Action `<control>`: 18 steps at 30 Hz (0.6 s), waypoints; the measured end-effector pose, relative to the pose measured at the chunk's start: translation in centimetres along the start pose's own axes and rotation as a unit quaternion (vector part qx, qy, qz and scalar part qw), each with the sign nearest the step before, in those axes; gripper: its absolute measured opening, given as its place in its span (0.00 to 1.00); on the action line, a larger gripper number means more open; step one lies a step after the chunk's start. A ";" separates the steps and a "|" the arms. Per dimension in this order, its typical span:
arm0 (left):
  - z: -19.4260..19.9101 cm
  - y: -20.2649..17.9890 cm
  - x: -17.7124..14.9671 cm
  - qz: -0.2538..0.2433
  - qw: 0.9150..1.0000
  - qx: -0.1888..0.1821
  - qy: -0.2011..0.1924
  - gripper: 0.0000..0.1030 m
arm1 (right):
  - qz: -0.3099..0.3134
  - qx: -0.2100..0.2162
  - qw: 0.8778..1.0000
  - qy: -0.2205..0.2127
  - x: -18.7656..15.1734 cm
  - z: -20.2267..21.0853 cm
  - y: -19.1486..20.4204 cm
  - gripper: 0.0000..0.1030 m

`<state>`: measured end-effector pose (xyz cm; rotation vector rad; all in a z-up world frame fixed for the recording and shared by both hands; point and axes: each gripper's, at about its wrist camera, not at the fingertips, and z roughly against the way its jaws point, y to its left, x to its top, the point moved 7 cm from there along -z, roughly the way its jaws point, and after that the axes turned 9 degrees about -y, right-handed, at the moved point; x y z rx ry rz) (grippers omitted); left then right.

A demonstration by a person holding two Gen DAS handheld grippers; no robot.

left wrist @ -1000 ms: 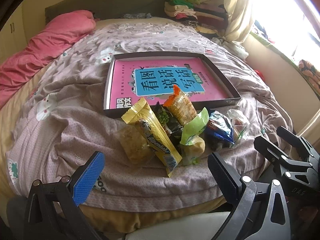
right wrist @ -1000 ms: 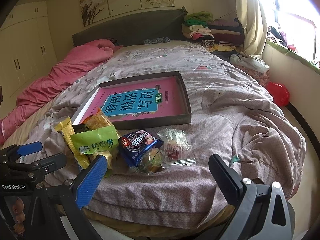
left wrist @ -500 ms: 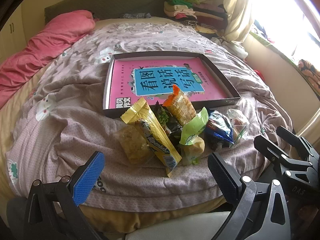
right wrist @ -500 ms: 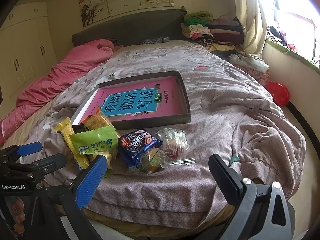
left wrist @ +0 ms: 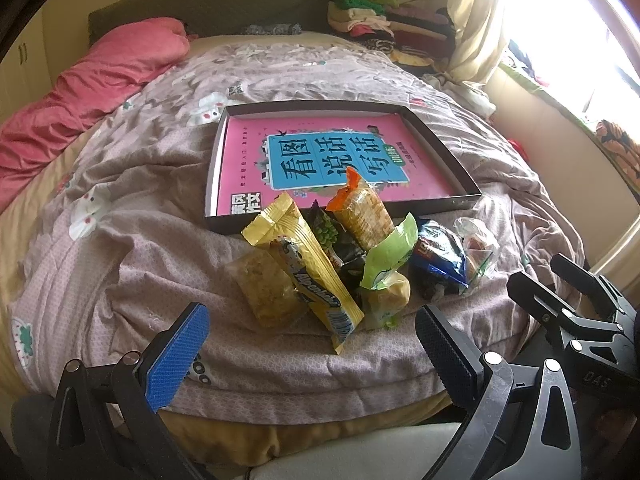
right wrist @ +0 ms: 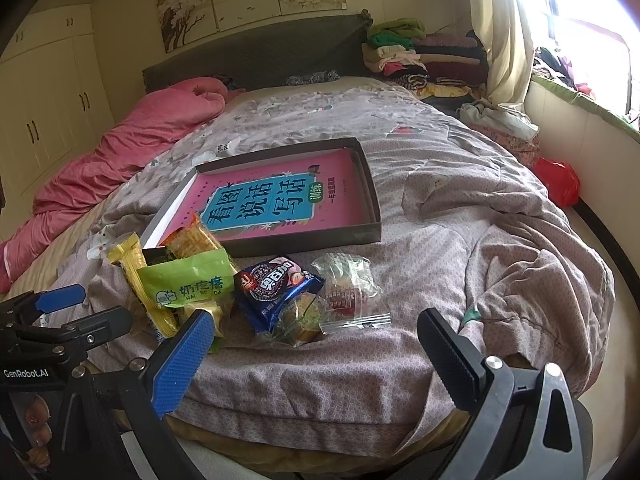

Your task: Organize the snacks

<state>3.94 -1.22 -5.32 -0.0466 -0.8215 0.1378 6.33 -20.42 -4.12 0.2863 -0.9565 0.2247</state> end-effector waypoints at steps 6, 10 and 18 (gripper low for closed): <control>-0.4 0.5 -0.1 0.012 1.000 -0.001 0.004 0.99 | -0.002 0.003 1.000 0.001 -0.1 -0.1 -0.1 0.99; -0.9 1.5 -0.1 0.029 0.999 -0.003 0.015 0.99 | -0.006 0.003 1.000 0.002 -0.1 -0.1 -0.1 0.99; -1.9 3.3 0.0 0.078 0.997 -0.014 0.026 0.99 | -0.021 -0.004 1.000 -0.004 0.1 -0.2 -1.1 0.99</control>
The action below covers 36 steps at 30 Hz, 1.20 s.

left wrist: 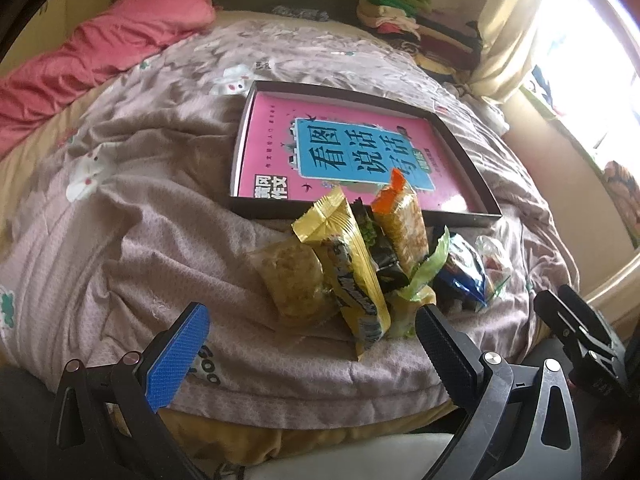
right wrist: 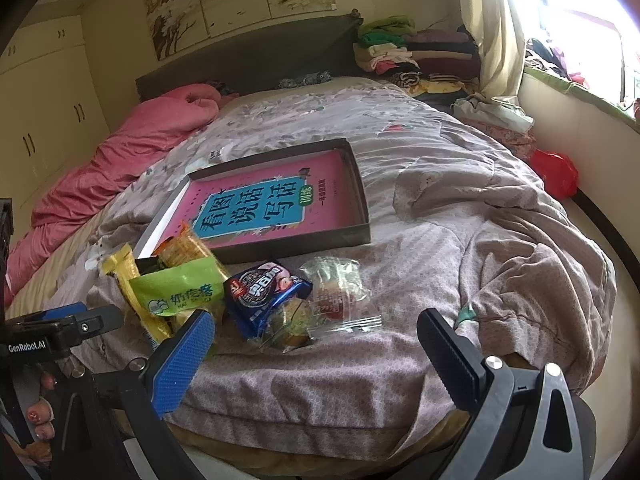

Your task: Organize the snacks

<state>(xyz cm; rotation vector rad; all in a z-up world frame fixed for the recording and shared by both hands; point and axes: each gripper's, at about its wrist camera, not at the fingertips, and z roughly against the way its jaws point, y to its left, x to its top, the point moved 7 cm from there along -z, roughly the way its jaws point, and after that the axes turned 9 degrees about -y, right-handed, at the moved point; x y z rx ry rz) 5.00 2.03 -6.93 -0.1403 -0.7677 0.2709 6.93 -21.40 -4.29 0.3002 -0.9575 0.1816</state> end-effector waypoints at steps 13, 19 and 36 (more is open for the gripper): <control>-2.3 -1.4 -0.2 0.004 0.999 -0.044 0.031 0.53 | -0.025 -0.014 1.000 0.006 0.1 -1.6 -2.0 0.99; -2.6 -1.3 0.5 0.015 0.998 -0.057 0.026 0.50 | -0.029 -0.017 0.999 0.015 0.2 -2.9 -2.6 0.99; -3.8 -0.6 1.6 0.045 0.995 -0.085 0.033 0.39 | 0.002 0.012 0.997 0.075 -0.6 -8.5 -2.9 0.53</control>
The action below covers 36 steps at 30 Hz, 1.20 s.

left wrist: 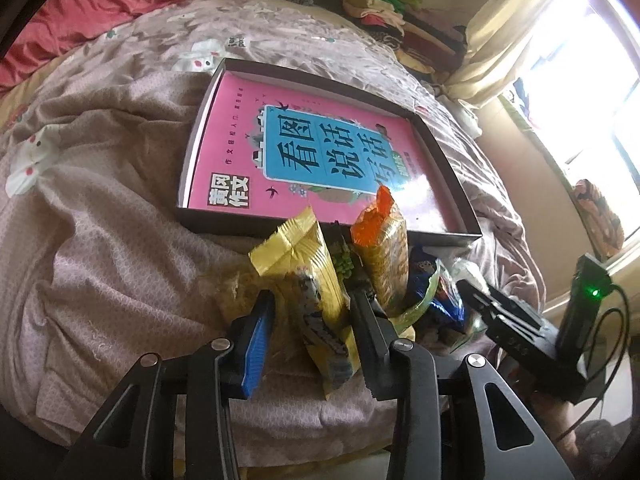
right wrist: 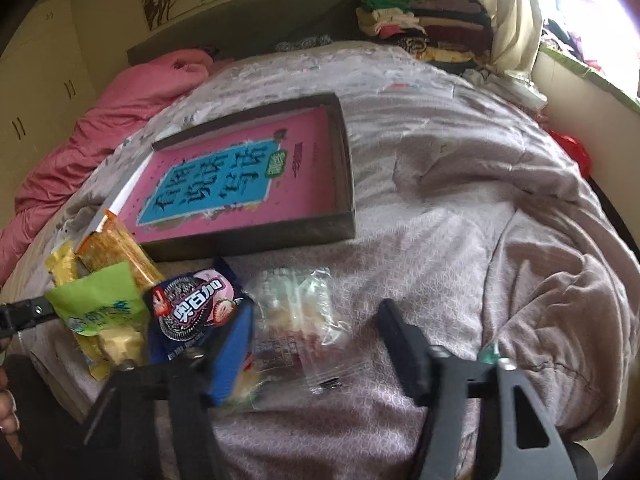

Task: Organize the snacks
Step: 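Grasp the yellow wafer bar with the left gripper while the right grasps the clear pastry bag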

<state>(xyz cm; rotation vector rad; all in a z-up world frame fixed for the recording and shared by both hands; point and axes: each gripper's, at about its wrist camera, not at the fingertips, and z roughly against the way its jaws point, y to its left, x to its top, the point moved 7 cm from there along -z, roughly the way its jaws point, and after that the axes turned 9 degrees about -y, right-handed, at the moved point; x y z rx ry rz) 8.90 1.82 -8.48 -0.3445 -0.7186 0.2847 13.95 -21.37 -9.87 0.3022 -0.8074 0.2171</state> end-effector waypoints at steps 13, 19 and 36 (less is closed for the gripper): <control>-0.5 0.3 0.4 0.026 0.999 -0.036 0.005 0.19 | -0.002 0.028 0.999 -0.038 0.7 1.0 0.2 0.43; 1.1 -0.3 1.3 0.017 0.998 -0.049 -0.021 0.17 | 0.001 0.028 0.997 -0.066 1.5 2.1 0.3 0.42; 5.1 1.1 7.3 0.023 0.993 -0.032 -0.112 0.17 | -0.001 0.040 0.990 -0.132 4.7 4.1 1.2 0.42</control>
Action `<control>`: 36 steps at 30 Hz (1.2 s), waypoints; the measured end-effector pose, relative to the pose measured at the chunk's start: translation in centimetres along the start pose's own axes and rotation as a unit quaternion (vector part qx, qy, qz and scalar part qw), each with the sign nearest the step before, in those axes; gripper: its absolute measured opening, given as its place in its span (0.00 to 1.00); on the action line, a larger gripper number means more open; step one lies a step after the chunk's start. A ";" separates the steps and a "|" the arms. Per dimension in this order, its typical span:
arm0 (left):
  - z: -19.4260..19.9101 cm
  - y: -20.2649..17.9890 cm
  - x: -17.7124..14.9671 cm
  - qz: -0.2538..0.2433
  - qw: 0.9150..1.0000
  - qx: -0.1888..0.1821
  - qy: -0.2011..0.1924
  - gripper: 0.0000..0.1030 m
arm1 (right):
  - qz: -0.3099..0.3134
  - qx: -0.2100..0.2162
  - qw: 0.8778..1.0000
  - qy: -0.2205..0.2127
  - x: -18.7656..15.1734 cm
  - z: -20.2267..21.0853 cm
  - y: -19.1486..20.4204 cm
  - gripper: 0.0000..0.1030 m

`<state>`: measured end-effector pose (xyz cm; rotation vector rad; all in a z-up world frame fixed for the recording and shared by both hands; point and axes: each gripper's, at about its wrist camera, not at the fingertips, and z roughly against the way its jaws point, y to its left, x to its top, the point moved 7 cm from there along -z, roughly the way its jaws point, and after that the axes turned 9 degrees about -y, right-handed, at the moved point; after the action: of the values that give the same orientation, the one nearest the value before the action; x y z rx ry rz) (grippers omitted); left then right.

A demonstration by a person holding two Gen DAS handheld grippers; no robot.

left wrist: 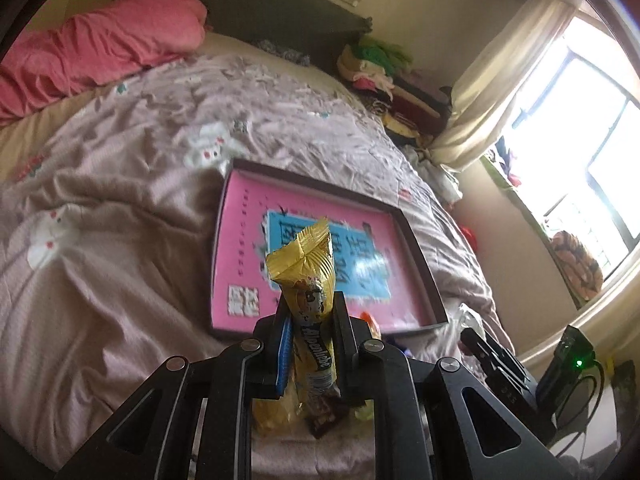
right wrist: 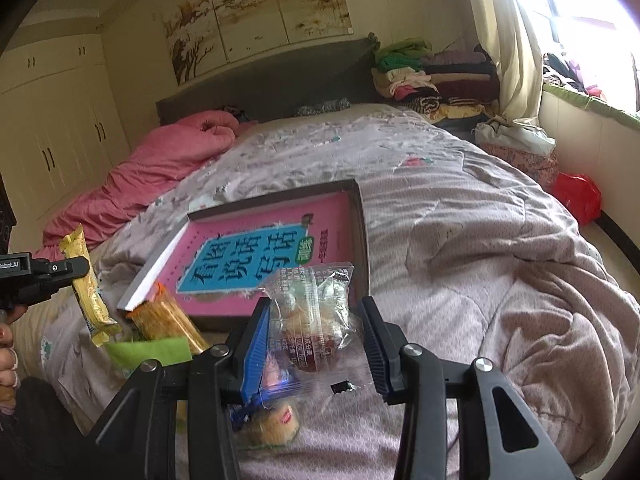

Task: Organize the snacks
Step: 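Grasp the yellow wafer bar with the left gripper while the right grasps the clear pastry bag, then carry the wafer bar and pastry bag onto the pink tray and release both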

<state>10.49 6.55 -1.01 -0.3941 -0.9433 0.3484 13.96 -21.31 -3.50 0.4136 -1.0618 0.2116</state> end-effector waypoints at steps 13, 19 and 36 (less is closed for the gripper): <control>-3.4 -0.4 2.2 -0.009 1.000 0.015 -0.014 0.17 | -0.005 0.029 1.000 0.001 2.0 -3.9 0.7 0.42; -5.5 -0.4 2.3 -0.009 1.000 0.020 -0.004 0.17 | -0.014 0.038 0.999 0.020 1.9 -6.1 0.2 0.42; -9.4 0.4 0.8 -0.013 0.999 0.032 0.035 0.17 | 0.022 0.008 0.998 0.055 0.5 -9.3 0.0 0.43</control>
<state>18.70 5.63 -5.62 -0.3334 -0.8661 0.3382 21.58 -17.34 -6.98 0.3879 -0.9623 0.2789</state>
